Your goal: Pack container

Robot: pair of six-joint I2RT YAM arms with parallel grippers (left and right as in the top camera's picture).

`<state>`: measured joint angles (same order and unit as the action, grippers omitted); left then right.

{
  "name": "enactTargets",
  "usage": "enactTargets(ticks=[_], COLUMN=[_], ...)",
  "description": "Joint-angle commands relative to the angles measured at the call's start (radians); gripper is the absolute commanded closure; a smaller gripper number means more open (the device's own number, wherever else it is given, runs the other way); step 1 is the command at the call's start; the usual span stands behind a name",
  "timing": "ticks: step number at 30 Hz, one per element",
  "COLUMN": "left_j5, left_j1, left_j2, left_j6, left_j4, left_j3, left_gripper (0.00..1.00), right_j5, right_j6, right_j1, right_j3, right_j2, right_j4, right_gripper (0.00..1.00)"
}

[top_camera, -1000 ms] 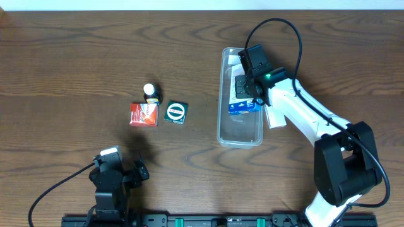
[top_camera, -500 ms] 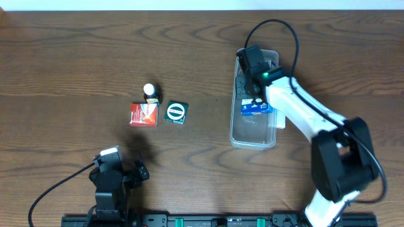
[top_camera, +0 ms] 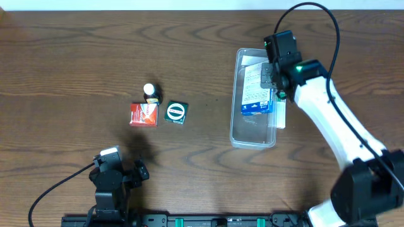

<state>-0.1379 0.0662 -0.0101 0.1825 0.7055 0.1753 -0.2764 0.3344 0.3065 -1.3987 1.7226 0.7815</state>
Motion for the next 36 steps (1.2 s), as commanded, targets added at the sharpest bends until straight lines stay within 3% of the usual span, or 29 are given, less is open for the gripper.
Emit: enactTargets(ticks=[1,25,36], left_j5=[-0.004,-0.004,-0.004], left_j1=[-0.006,-0.006,-0.006], left_j2=[0.004,0.004,0.004], left_j6=[-0.005,-0.005,-0.005], left_j4=[0.003,0.003,0.003], left_j3=[-0.013,-0.013,-0.013], left_gripper=[0.02,0.02,0.02], right_j5=[0.039,0.071,0.111], right_j6=[-0.006,-0.01,-0.019], right_j1=[-0.028,-0.031,-0.028], right_j3=[0.007,0.008,0.008], right_j2=[0.047,0.115,0.253], right_j4=[0.003,-0.015,-0.061], right_gripper=[0.99,0.99,0.99])
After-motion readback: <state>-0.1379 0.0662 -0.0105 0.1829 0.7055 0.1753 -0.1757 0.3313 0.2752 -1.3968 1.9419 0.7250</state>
